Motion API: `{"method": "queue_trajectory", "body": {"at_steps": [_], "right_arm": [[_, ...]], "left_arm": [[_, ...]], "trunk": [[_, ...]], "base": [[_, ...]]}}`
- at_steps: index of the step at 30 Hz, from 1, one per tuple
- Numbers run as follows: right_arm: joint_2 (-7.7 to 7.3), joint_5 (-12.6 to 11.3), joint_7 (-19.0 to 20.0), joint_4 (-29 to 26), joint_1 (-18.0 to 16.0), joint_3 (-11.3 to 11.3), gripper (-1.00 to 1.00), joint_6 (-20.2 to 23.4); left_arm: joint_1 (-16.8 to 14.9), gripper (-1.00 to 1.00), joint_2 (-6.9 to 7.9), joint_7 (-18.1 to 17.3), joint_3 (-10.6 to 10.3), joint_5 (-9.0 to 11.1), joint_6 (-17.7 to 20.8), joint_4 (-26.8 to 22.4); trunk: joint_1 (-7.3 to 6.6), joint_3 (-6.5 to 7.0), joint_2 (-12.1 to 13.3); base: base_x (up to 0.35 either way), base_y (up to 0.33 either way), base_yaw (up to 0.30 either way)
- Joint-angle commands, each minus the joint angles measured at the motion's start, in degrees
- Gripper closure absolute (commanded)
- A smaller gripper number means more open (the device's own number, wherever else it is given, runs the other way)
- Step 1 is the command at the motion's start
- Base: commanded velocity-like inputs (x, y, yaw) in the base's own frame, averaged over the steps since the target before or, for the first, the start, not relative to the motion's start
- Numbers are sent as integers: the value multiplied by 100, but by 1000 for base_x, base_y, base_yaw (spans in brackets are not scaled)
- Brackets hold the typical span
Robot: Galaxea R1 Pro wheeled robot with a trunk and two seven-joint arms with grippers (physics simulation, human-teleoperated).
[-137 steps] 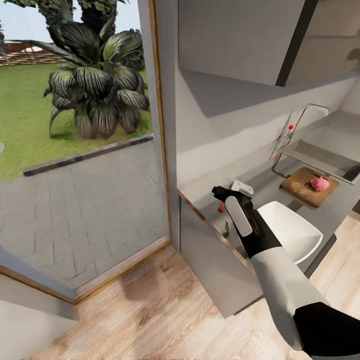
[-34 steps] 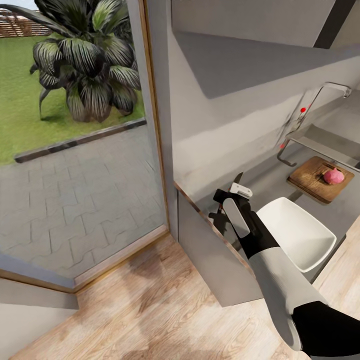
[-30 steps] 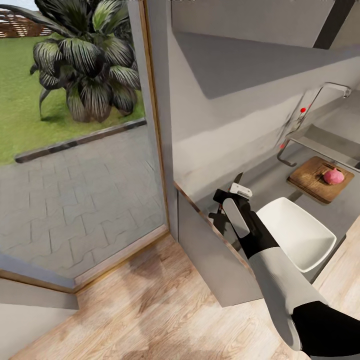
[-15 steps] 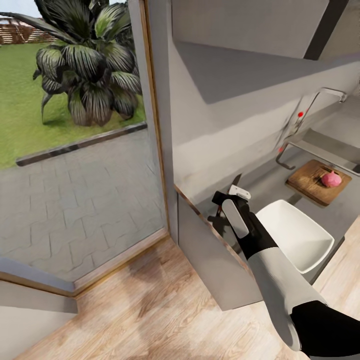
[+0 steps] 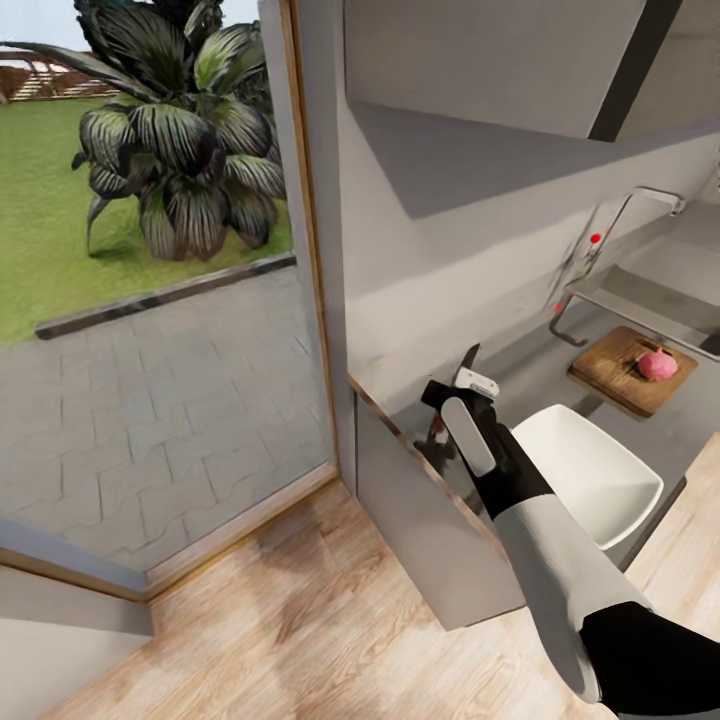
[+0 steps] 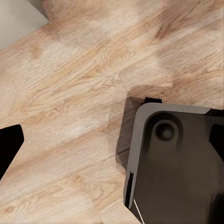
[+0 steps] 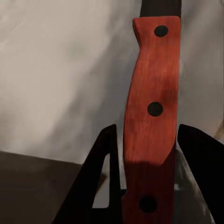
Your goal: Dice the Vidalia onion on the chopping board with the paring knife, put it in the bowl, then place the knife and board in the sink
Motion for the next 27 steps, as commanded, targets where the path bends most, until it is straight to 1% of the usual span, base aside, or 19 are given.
{"method": "queue_trajectory", "body": {"at_steps": [1,3,4,7,9,11,15,19,20,23,27], "right_arm": [[-2,-36,-68,-67,-5,60,100,14],[0,-36,-197,-264,-6,195,100,14],[2,-36,-479,-543,-7,351,100,18],[-2,-40,-1090,-1074,-6,618,100,25],[-9,-43,-1392,-1341,-5,774,100,31],[-16,-44,-1562,-1534,-5,880,100,60],[-28,-45,-1666,-1803,-4,947,100,166],[-31,-41,-1748,-2074,-4,963,100,283],[-32,-43,-1814,-2139,-4,964,100,311],[-32,-45,-2188,-2413,-4,969,100,378],[-32,-45,-2226,-2525,-4,972,100,383]], "left_arm": [[2,-100,5,32,-21,31,-11,-8],[2,-100,5,32,-21,31,-12,-8],[2,-100,5,32,-22,32,-11,-8],[2,-100,5,32,-22,32,-12,-8],[2,-100,5,32,-22,31,-12,-8],[2,-100,5,32,-22,32,-11,-8],[2,-100,5,32,-22,34,-11,-3],[2,-100,5,32,-22,33,-12,0],[2,-100,5,32,-22,35,-13,0],[2,-100,0,32,-22,36,-10,0],[2,-100,-1,32,-22,37,-10,0]], "trunk": [[4,1,-9],[4,19,-9],[4,28,-9],[4,56,-9],[4,74,-9],[4,92,-9],[4,129,-9],[4,166,-9],[4,175,-9],[4,202,-9],[4,239,-9]], "base": [[0,0,0],[0,0,0],[0,0,0],[0,0,0],[0,0,0],[0,0,0],[0,0,0],[-33,0,0],[-125,-15,0],[-243,-98,0],[-239,-176,0]]}}
